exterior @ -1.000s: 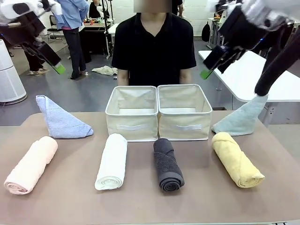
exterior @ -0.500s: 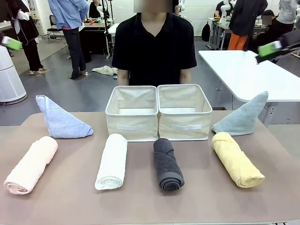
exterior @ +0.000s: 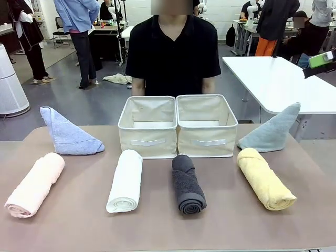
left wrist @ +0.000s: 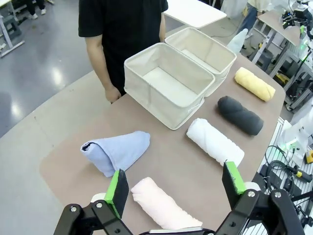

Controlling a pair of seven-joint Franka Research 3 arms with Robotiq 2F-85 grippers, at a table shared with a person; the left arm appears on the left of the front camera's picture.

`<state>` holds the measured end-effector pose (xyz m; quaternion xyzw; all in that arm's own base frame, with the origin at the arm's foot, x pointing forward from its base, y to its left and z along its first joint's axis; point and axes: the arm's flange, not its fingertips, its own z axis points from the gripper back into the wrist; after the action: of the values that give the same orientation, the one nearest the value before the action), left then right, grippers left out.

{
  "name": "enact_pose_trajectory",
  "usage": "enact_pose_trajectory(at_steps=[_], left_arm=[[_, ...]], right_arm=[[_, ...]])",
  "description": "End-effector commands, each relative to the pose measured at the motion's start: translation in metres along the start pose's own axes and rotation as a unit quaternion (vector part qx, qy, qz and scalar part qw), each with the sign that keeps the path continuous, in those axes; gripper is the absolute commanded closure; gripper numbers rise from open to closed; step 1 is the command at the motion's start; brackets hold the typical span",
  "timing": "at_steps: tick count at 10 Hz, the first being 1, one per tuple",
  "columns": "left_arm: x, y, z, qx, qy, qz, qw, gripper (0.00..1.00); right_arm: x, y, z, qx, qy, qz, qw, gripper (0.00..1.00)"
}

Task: Sort the towels based on their folding style.
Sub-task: Pick up one triangle-folded towel and place it in the left Fabric basket.

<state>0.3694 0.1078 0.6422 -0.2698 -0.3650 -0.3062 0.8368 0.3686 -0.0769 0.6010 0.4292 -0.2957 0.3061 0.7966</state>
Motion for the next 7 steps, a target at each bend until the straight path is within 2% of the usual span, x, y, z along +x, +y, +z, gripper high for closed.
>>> enact_pose_trajectory(at_steps=[1,2,3,5,7], left_arm=[[0.002,0.002,-0.005,-0.012,-0.007,-0.008,1.0,0.0],[0.0,0.0,0.0,0.0,0.0,0.0,1.0,0.0],[-0.012,0.021,0.009,-0.039,-0.003,0.027,0.999,0.0],[-0.032,0.048,0.019,-0.06,-0.003,0.078,0.995,0.0],[-0.05,0.074,0.03,-0.082,-0.015,0.113,0.99,0.0]], right_arm=[[-0.003,-0.003,0.005,-0.001,-0.003,-0.001,1.0,0.0],[0.001,-0.013,0.021,0.005,-0.036,0.002,0.999,0.0],[-0.009,-0.021,0.042,0.013,-0.035,0.021,0.999,0.0],[-0.023,-0.031,0.083,0.005,-0.048,0.059,0.997,0.0],[-0.038,-0.042,0.114,-0.003,-0.04,0.075,0.996,0.0]])
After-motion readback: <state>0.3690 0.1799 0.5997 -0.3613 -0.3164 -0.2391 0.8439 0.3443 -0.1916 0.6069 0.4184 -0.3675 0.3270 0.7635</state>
